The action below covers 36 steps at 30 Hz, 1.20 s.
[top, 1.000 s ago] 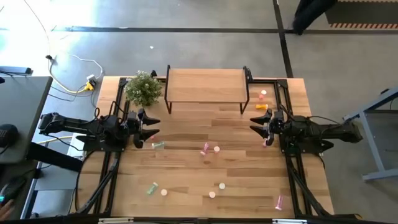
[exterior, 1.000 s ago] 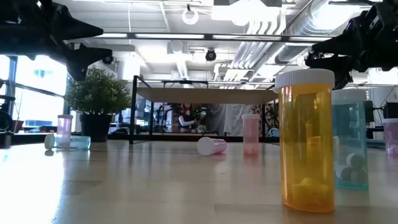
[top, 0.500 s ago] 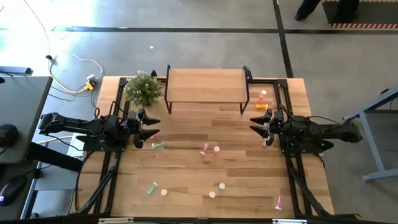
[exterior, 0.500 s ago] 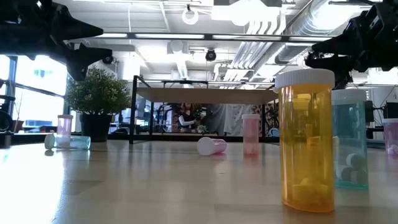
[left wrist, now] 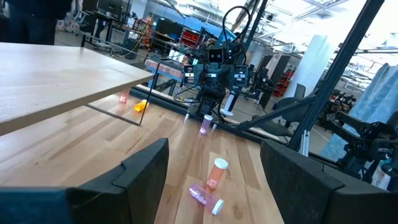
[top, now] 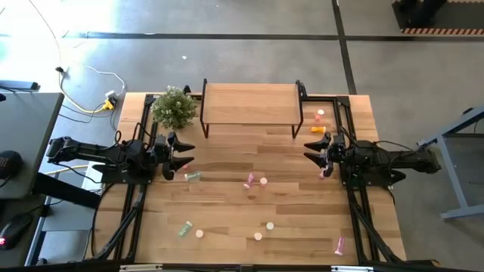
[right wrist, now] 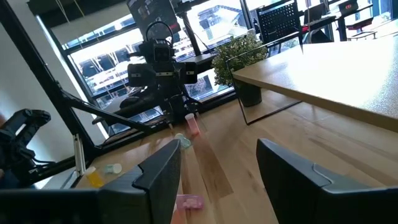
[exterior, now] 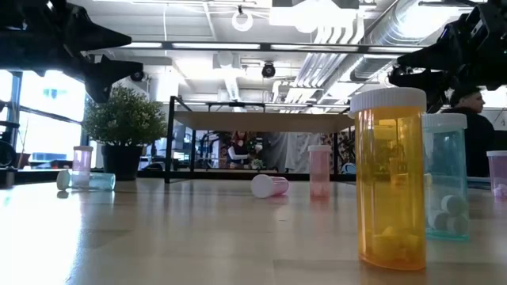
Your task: Pick and place medicine bottles onto shelf by color
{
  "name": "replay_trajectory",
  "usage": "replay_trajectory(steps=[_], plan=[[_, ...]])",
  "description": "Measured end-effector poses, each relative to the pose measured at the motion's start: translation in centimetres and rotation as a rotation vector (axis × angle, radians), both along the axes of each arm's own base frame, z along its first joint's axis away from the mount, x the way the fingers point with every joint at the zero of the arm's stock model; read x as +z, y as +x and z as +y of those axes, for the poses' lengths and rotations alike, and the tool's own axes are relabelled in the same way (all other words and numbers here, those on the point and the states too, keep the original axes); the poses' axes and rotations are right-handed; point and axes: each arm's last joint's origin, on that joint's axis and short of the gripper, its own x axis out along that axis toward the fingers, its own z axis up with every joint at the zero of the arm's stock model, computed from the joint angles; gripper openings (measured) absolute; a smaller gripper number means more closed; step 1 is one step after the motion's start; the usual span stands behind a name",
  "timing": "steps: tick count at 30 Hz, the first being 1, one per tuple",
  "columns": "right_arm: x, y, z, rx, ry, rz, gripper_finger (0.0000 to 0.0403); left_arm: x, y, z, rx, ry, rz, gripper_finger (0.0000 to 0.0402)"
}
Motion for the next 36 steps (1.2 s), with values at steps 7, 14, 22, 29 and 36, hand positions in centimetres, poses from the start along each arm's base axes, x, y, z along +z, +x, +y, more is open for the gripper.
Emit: replay_trajectory(steps=[7, 14, 22, 29, 36], plan=[[0.0, 0.0, 0.0, 0.0, 0.001, 0.0, 0.0201, 0.0, 0.0, 0.0, 0.0, 0.0, 0.0, 0.0243], [0.0, 0.0, 0.0, 0.0, 0.001, 0.0, 0.0201, 0.01, 0.0, 0.0, 0.0, 0.0, 0.0, 0.0243], [0.0, 0.0, 0.0, 0.0, 0.001, 0.0, 0.0201, 0.01, 0.0, 0.0, 0.0, 0.0, 0.0, 0.0243], [0.0, 0.0, 0.0, 0.0, 0.002, 0.0, 0.0201, 0.01, 0.0, 0.0, 0.0, 0.0, 0.0, 0.0243], [0.0, 0.0, 0.0, 0.001, 0.0, 0.0, 0.0201, 0.04, -0.01, 0.04, 0.015, -0.034, -0.011, 0.0243]])
